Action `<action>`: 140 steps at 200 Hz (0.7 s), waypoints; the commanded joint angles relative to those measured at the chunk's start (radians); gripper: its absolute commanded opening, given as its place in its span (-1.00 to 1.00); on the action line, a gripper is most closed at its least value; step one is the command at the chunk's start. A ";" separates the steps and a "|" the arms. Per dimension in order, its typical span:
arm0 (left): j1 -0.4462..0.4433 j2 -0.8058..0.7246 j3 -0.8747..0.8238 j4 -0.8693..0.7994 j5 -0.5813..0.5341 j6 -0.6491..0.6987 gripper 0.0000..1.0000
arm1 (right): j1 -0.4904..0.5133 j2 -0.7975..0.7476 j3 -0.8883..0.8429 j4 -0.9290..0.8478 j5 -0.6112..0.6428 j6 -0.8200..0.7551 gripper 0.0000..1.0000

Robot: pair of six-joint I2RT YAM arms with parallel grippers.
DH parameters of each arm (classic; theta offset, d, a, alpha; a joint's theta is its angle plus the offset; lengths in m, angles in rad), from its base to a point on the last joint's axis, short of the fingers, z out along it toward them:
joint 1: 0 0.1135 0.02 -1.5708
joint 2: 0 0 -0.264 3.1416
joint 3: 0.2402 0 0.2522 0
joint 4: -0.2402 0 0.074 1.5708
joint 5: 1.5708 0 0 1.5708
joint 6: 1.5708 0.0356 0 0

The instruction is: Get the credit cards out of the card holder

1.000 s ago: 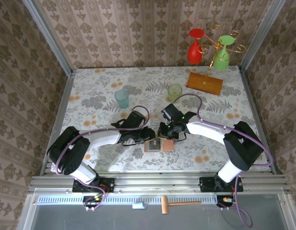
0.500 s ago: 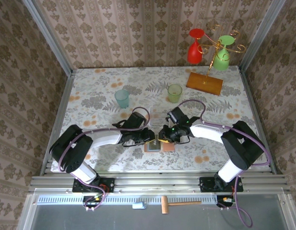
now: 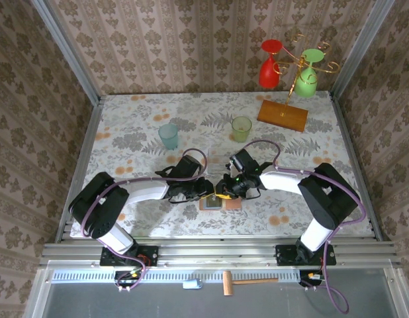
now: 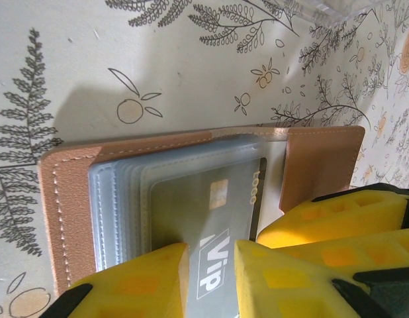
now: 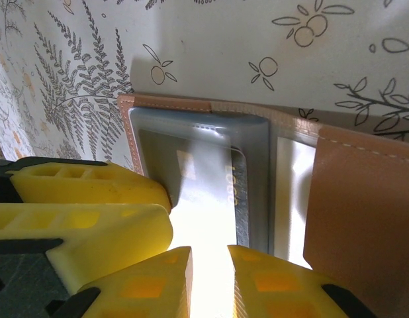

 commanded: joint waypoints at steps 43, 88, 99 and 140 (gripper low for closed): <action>0.003 0.011 -0.004 -0.016 0.003 0.001 -0.49 | -0.005 0.030 -0.017 -0.012 -0.008 0.003 -0.52; 0.003 0.010 -0.004 -0.019 0.000 0.003 -0.49 | -0.005 0.017 -0.016 -0.041 0.020 -0.007 -0.49; 0.004 0.011 -0.004 -0.019 0.000 0.003 -0.50 | -0.006 0.013 -0.013 -0.052 0.026 -0.012 -0.48; 0.005 -0.008 0.003 -0.037 -0.007 0.007 -0.50 | -0.006 0.002 -0.009 -0.073 0.046 -0.021 -0.48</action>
